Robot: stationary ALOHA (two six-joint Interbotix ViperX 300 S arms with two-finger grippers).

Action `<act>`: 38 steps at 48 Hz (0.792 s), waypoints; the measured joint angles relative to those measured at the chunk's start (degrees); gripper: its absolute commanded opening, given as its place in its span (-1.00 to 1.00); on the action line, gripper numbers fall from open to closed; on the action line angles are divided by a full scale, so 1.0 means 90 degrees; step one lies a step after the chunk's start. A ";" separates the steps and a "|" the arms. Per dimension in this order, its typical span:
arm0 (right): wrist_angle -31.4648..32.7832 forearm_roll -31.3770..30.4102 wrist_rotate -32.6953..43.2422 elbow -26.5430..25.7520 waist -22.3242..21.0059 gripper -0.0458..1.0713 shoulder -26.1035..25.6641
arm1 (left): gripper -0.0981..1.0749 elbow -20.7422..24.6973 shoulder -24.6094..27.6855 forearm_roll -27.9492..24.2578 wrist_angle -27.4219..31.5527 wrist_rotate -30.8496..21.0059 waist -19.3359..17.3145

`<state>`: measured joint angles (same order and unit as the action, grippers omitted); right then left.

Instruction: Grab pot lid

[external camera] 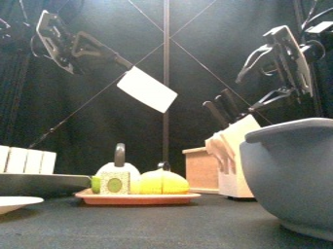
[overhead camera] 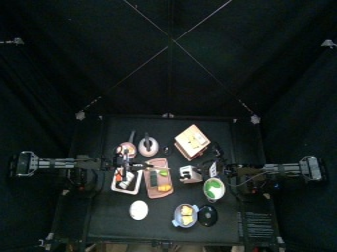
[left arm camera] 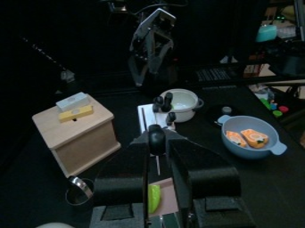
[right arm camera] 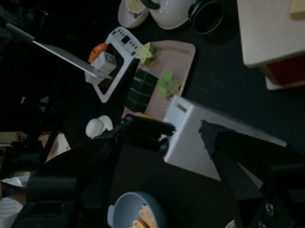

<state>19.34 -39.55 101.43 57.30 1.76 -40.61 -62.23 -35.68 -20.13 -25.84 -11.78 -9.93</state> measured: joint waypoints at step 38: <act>0.3877 0.2539 -0.0029 -0.1641 0.3564 0.84 0.1807 | -0.01 -0.0088 -0.0117 0.0010 -0.0010 -0.0020 0.0029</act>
<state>54.23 -16.70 101.16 42.54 33.84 -24.35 -63.02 -36.74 -20.04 -25.93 -11.95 -9.67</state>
